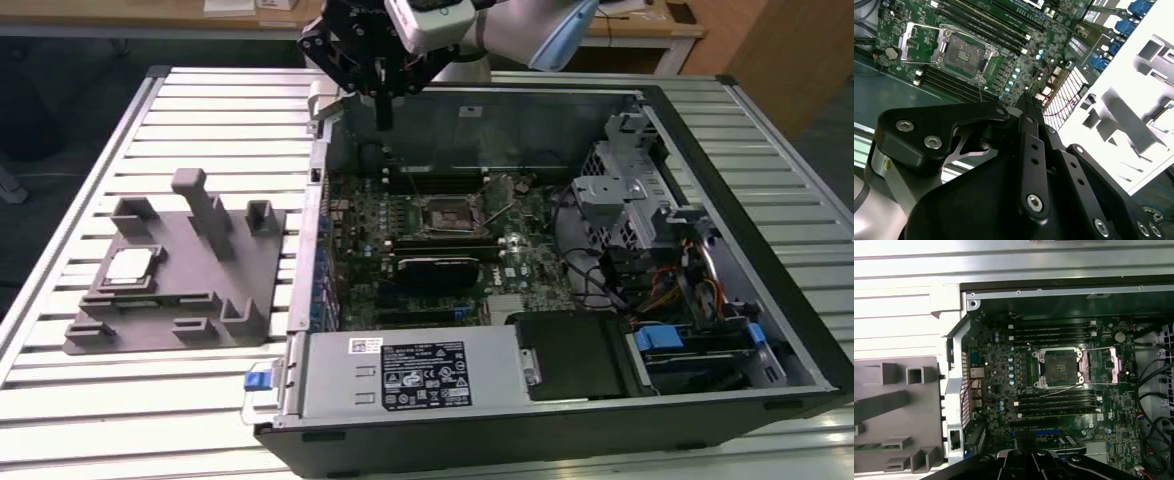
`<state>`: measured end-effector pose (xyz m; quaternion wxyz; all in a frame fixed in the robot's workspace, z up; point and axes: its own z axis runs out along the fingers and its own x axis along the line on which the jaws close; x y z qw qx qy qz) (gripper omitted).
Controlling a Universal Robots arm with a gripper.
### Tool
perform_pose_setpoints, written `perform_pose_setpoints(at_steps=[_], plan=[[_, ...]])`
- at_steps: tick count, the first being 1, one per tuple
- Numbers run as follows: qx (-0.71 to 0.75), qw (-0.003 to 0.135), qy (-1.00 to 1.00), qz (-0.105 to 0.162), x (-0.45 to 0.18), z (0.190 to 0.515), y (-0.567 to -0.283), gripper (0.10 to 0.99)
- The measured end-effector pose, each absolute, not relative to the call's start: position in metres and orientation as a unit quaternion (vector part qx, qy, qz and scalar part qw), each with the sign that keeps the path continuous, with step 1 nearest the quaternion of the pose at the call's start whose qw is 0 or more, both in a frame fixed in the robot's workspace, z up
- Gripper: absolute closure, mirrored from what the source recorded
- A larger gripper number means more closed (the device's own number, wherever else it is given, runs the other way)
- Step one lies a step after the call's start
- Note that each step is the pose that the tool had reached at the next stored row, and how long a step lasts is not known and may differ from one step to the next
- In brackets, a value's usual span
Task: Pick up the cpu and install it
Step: 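Reach for the cpu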
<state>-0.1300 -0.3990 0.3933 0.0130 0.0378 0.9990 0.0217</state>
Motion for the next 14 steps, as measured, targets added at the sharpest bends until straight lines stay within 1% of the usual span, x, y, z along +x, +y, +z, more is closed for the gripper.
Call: perform_pose_setpoints(at_steps=[14], plan=[[0.038, 0.013, 0.999, 0.022, -0.154, 0.393, -0.399, 0.98]])
